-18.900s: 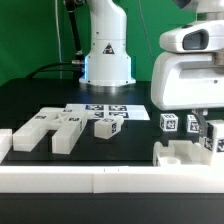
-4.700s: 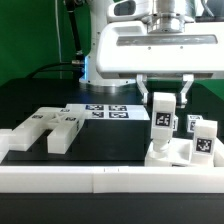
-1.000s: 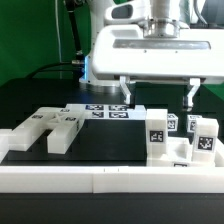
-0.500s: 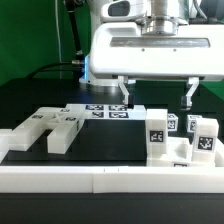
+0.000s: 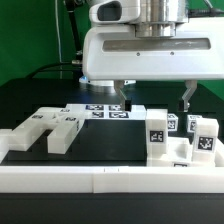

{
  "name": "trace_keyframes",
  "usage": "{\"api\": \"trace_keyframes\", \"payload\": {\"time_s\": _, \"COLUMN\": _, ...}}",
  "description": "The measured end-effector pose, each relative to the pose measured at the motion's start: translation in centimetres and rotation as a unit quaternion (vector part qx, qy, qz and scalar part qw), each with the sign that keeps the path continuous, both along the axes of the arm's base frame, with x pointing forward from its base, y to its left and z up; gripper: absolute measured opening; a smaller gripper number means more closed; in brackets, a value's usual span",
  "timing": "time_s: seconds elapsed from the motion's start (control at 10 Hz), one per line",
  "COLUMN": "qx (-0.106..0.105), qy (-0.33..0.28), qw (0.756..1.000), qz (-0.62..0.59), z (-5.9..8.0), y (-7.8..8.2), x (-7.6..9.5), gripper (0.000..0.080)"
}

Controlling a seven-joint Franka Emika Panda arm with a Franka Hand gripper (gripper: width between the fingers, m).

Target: Assemble chair

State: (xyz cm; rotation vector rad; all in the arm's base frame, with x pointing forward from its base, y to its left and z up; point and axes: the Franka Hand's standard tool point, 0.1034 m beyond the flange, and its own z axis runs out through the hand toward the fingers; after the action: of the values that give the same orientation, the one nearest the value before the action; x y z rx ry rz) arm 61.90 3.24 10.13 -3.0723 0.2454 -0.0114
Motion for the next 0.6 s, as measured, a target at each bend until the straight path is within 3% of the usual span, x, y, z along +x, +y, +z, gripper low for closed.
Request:
{"api": "trace_keyframes", "payload": {"time_s": 0.3, "qx": 0.013, "qy": 0.071, "qw": 0.997, "qz": 0.003, "z": -0.7, "y": 0.0, "x": 0.1, "gripper": 0.0649}}
{"api": "trace_keyframes", "payload": {"time_s": 0.6, "qx": 0.009, "qy": 0.064, "qw": 0.998, "qz": 0.001, "z": -1.3, "y": -0.1, "x": 0.5, "gripper": 0.0649}}
